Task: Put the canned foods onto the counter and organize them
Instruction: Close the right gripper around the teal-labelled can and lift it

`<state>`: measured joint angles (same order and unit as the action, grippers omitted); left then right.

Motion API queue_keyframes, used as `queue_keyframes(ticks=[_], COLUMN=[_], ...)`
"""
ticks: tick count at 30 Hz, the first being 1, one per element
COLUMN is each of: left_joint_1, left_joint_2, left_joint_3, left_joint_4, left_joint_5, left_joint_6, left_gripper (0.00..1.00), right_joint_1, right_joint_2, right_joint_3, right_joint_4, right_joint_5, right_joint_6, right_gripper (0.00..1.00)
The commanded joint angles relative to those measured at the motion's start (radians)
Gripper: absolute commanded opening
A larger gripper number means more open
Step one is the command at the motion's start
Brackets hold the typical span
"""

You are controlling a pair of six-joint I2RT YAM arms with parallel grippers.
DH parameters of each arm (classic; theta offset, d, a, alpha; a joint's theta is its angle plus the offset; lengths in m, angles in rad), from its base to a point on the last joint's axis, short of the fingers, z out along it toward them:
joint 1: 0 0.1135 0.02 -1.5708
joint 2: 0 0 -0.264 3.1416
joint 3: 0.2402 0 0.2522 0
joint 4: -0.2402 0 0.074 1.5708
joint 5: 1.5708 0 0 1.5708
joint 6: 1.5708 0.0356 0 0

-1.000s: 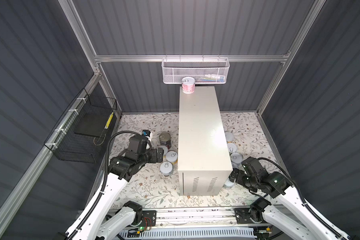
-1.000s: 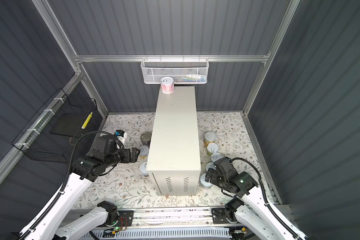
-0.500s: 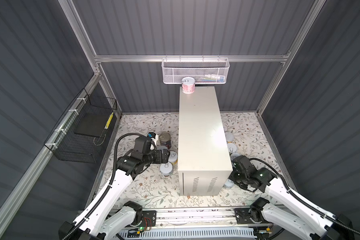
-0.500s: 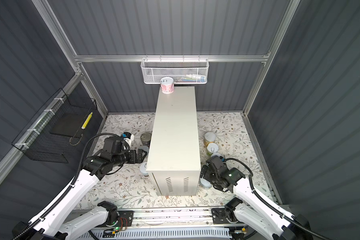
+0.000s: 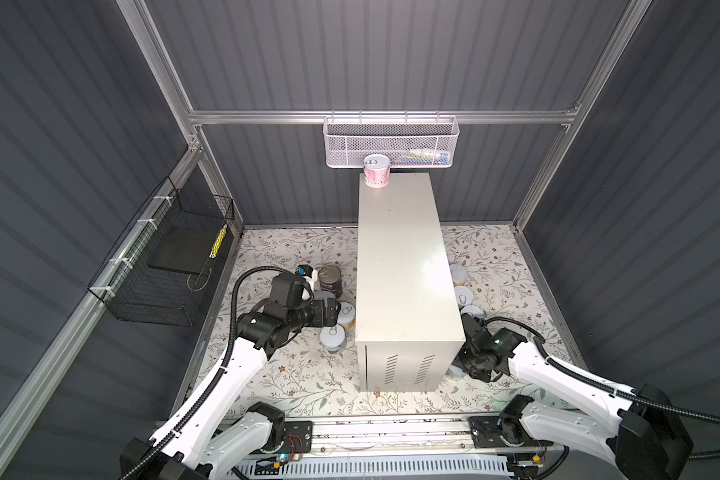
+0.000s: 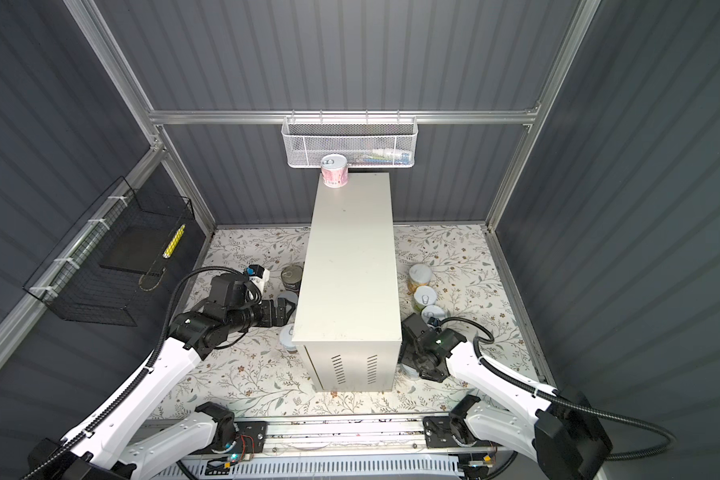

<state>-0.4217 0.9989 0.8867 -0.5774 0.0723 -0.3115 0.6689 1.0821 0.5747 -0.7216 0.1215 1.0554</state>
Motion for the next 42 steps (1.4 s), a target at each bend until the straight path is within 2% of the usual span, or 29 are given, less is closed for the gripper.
queue_keyframes(ticks=[1,8,12,19,23,25,26,29,36,42], left_joint_1=[0.001,0.001,0.002,0.001,0.002,0.001,0.002,0.001,0.001,0.002], left_joint_2=[0.004,0.004,0.0,-0.009,-0.011,-0.009,-0.008,0.001,0.016,0.031], left_joint_3=[-0.021,-0.034,-0.033,-0.032,-0.028,-0.024,-0.022,-0.016,0.002,0.015], left_joint_4=[0.014,0.015,0.011,0.004,0.0,-0.003,-0.003,-0.005,-0.001,0.0], left_joint_5=[0.008,0.003,0.0,-0.003,-0.011,-0.012,-0.011,-0.011,-0.012,-0.02], left_joint_6=[0.005,0.009,0.008,0.009,0.009,0.009,0.01,0.01,0.009,0.012], left_gripper=[0.98,0.99,0.99,0.99,0.99,0.99,0.99,0.99,0.99,0.98], right_joint_1=[0.015,0.02,0.032,0.038,0.038,0.039,0.038,0.04,0.038,0.014], right_joint_2=[0.016,0.031,0.088,0.117,0.115,0.102,0.093,0.047,-0.129,-0.161], right_joint_3=[0.007,-0.014,-0.017,-0.047,-0.064,-0.067,-0.065,-0.047,0.138,0.453], right_joint_4=[-0.067,-0.019,0.007,0.043,0.059,0.052,0.047,0.002,-0.272,-0.572], right_joint_5=[0.069,0.07,0.061,0.056,0.055,0.056,0.057,0.068,0.085,0.126], right_joint_6=[0.036,0.052,0.056,0.066,0.068,0.066,0.063,0.049,-0.054,-0.226], right_gripper=[0.89,0.87,0.87,0.8,0.66,0.51,0.42,0.0,0.0,0.0])
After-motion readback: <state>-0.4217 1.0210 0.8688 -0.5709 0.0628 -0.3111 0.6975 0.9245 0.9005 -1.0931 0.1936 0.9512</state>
